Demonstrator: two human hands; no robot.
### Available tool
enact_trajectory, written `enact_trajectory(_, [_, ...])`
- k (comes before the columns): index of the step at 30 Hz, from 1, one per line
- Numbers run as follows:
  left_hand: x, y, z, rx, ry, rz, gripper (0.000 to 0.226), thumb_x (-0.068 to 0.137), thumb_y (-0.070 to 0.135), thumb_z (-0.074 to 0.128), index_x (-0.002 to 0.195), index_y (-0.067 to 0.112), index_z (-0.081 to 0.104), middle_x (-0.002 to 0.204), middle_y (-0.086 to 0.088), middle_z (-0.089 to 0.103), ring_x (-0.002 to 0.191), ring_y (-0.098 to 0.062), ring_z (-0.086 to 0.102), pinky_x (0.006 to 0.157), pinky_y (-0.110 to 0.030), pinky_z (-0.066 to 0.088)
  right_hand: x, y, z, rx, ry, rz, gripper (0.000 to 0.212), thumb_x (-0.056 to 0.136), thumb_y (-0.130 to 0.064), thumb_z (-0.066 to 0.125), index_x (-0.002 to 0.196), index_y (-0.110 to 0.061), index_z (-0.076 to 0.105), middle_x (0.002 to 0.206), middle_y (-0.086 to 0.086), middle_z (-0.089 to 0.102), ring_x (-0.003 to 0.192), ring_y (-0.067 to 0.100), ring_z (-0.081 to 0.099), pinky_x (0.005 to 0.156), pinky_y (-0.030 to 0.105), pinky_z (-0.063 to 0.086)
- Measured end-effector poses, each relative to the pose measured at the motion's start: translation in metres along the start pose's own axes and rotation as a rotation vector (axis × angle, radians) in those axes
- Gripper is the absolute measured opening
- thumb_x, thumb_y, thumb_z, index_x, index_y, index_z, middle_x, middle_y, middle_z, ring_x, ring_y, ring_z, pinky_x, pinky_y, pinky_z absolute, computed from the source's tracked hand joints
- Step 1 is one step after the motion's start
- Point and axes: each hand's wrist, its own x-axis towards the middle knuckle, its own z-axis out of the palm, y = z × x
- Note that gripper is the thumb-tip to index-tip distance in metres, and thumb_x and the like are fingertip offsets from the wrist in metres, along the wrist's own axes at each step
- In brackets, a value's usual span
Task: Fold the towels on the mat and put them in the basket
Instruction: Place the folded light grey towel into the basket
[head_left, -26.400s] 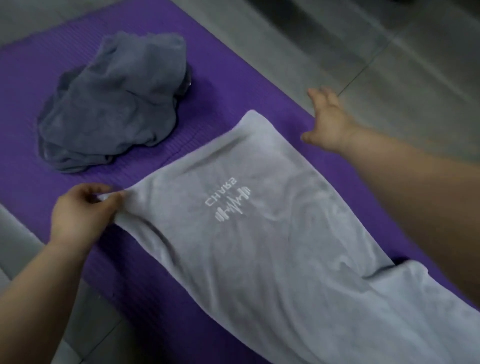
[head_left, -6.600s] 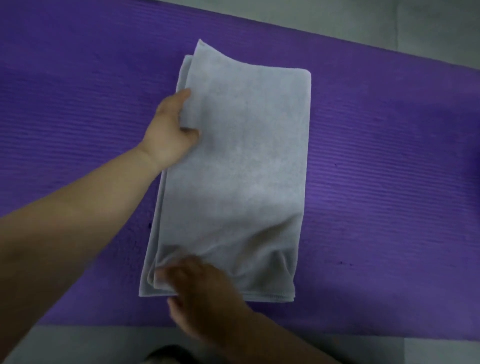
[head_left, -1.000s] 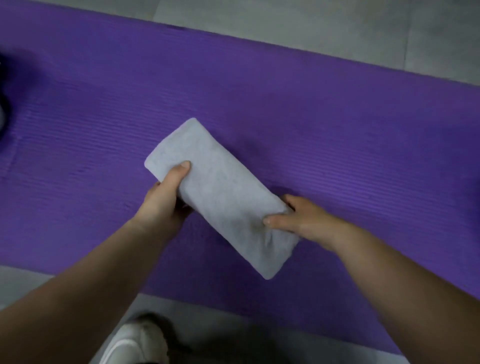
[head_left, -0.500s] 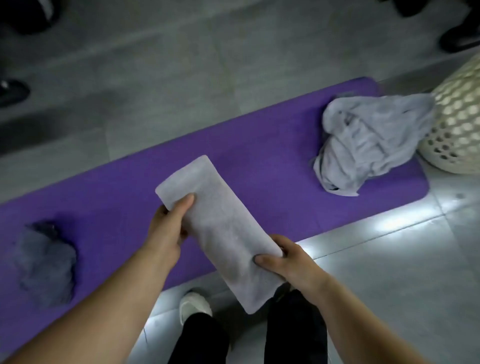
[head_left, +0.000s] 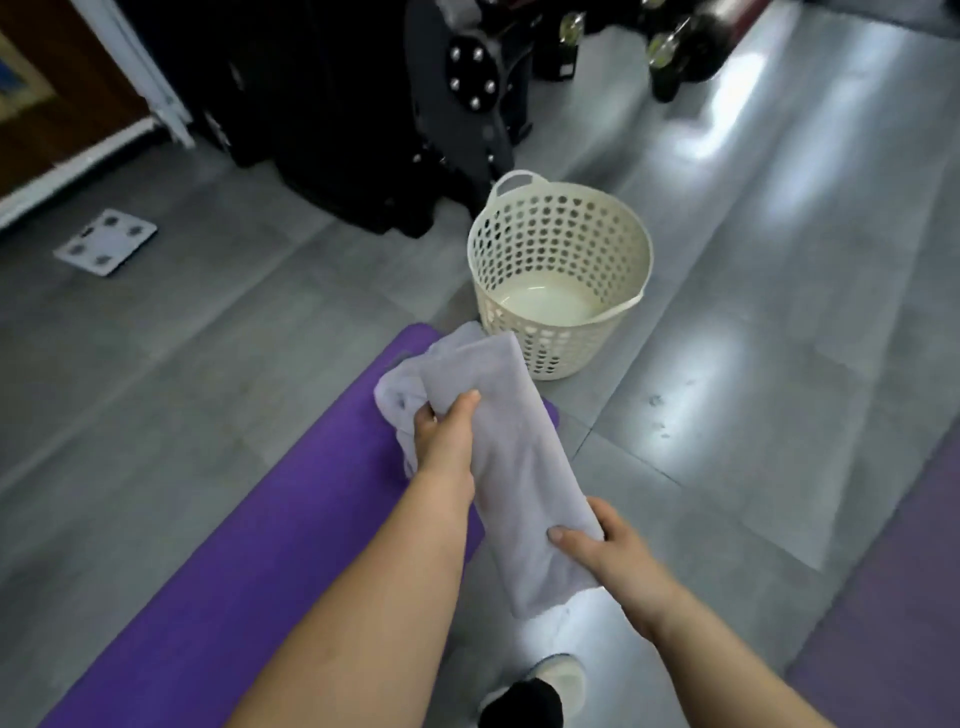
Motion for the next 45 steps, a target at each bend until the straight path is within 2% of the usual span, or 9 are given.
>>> enact_trajectory(9, [0.009,0.029,0.163,0.012,-0.249,-0.043,0.041,0.086,0.021,0.058,0.124,0.008,0.048,0.119,-0.011,0.059,0.107,-0.029,0.057,0.096,-0.044,0.046,0.026,-0.084,-0.137,0.001,0.024,-0.106,0.048,0.060,-0.027,0.065,0.106,-0.026,0.056,0.099,-0.007,0.067,0.077,-0.002,0.066,0.061,0.012,0.049])
enact_trajectory(19, [0.110,0.067,0.323,-0.064,-0.280,-0.232,0.046,0.084,0.030,0.058,0.124,0.009,0.051,0.115,-0.012,0.062,0.096,-0.025,0.060,0.070,-0.031,0.050,0.163,-0.214,-0.249,-0.057,-0.208,0.156,0.100,0.031,-0.058,0.082,0.118,-0.019,0.054,0.106,-0.005,0.071,0.098,0.011,0.066,0.083,0.023,0.052])
enact_trajectory(24, [0.160,0.111,0.373,-0.089,-0.298,-0.229,0.045,0.081,0.034,0.059,0.117,0.007,0.056,0.104,-0.010,0.066,0.093,-0.024,0.062,0.076,-0.032,0.051,0.241,-0.284,-0.267,0.155,-0.306,0.191,0.097,0.019,-0.059,0.086,0.100,-0.010,0.066,0.096,0.008,0.073,0.088,0.016,0.070,0.067,0.022,0.055])
enact_trajectory(29, [0.215,0.131,0.405,-0.170,-0.128,-0.170,0.031,0.086,0.024,0.058,0.114,0.010,0.053,0.104,-0.009,0.063,0.085,-0.019,0.061,0.067,-0.028,0.049,0.337,-0.338,-0.266,-0.014,-0.284,0.164,0.078,0.051,-0.043,0.075,0.121,-0.018,0.051,0.112,0.009,0.067,0.097,0.021,0.067,0.074,0.029,0.056])
enact_trajectory(33, [0.272,0.133,0.430,-0.157,0.056,-0.145,0.036,0.089,0.033,0.054,0.120,0.015,0.049,0.110,-0.005,0.059,0.101,-0.024,0.057,0.087,-0.035,0.048,0.425,-0.357,-0.272,-0.199,-0.305,0.175,0.075,0.045,-0.040,0.080,0.115,-0.025,0.057,0.104,0.005,0.071,0.096,0.024,0.067,0.081,0.037,0.055])
enact_trajectory(37, [0.340,0.106,0.451,-0.122,0.214,-0.185,0.033,0.093,0.038,0.043,0.117,0.018,0.056,0.126,-0.010,0.055,0.110,-0.025,0.053,0.095,-0.037,0.044,0.536,-0.360,-0.280,-0.357,-0.379,0.215,0.040,0.066,-0.024,0.076,0.104,-0.025,0.062,0.103,0.003,0.071,0.098,0.021,0.065,0.091,0.040,0.051])
enact_trajectory(40, [0.383,0.061,0.439,0.175,0.356,-0.245,0.030,0.095,0.034,0.042,0.111,0.015,0.058,0.114,-0.010,0.059,0.108,-0.029,0.055,0.089,-0.030,0.041,0.613,-0.344,-0.275,-0.423,-0.387,0.251,0.018,0.084,-0.012,0.062,0.101,-0.018,0.061,0.098,0.004,0.068,0.092,0.022,0.063,0.082,0.033,0.053])
enact_trajectory(42, [0.401,0.026,0.414,0.519,0.581,-0.220,0.042,0.094,0.034,0.042,0.126,0.010,0.052,0.126,-0.013,0.056,0.116,-0.033,0.052,0.096,-0.037,0.042,0.661,-0.324,-0.269,-0.435,-0.384,0.294,0.015,0.089,-0.006,0.053,0.098,-0.015,0.060,0.090,0.002,0.066,0.083,0.019,0.061,0.066,0.026,0.052])
enact_trajectory(45, [0.427,-0.025,0.371,0.822,0.798,-0.290,0.054,0.092,0.031,0.044,0.141,0.012,0.032,0.149,-0.015,0.027,0.139,-0.031,0.023,0.112,-0.044,0.019,0.726,-0.270,-0.257,-0.479,-0.384,0.338,0.020,0.091,-0.009,0.049,0.110,-0.014,0.054,0.103,0.010,0.063,0.089,0.024,0.059,0.072,0.032,0.049])
